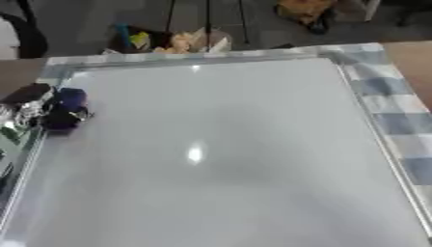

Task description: Wipe the whiteboard clean with a brush.

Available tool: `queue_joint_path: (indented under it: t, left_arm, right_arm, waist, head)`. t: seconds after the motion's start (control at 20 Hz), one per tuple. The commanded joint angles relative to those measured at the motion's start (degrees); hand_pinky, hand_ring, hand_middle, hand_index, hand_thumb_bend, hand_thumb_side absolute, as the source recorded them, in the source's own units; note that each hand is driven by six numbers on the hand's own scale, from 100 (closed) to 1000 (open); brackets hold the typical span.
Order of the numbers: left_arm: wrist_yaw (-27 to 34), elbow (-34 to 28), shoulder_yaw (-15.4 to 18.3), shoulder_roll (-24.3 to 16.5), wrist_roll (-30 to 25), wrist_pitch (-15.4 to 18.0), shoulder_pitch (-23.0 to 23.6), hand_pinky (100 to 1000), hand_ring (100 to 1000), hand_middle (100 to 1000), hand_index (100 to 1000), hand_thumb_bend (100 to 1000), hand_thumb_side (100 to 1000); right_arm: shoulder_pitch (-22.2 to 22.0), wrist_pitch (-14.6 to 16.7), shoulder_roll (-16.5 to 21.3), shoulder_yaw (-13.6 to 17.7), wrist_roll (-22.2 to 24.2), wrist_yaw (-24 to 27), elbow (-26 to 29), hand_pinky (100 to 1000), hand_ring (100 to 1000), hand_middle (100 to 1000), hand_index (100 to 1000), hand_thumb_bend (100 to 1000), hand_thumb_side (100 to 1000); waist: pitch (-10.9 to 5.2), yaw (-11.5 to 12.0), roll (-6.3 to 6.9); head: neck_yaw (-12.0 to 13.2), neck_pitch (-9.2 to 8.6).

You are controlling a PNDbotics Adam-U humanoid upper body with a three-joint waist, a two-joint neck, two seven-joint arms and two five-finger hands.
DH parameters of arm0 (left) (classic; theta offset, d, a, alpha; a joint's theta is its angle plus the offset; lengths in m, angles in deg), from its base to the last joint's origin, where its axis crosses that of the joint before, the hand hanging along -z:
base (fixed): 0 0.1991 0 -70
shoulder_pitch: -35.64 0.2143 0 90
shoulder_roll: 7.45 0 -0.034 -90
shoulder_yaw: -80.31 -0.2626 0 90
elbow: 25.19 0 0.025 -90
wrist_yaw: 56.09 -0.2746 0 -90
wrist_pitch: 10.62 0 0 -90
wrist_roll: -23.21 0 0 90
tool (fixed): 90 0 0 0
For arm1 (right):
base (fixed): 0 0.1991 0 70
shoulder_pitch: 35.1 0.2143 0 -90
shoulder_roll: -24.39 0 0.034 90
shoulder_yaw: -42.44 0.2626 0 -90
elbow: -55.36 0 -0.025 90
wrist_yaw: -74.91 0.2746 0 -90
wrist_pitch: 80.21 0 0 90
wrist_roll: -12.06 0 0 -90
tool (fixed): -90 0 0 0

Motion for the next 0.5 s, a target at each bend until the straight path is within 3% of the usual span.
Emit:
queue_joint_path:
  t: [0.05, 0.5]
  left_arm:
    - [-0.5, -1.25, -0.01, -1.25, -1.46, 0.92, -1.23, 303, 467, 410, 375, 100, 536]
    - [-1.09, -2.24, -0.23, -1.41, -3.96, 2.21, -1.04, 316, 476, 422, 509, 118, 579]
  right_arm:
    - [0.52, -0.12, 1.14, 0.45, -0.31, 0.29, 0.86, 793, 817, 743, 788, 100, 902]
    - [0.38, -0.28, 1.11, 0.57, -0.66, 0.24, 0.86, 793, 817, 742, 788, 100, 899]
  waist:
    - [-1.42, 0.08, -0.08]
    - [-1.6, 0.09, -0.07]
  head:
    - [0.25, -0.62]
    - [0.24, -0.56]
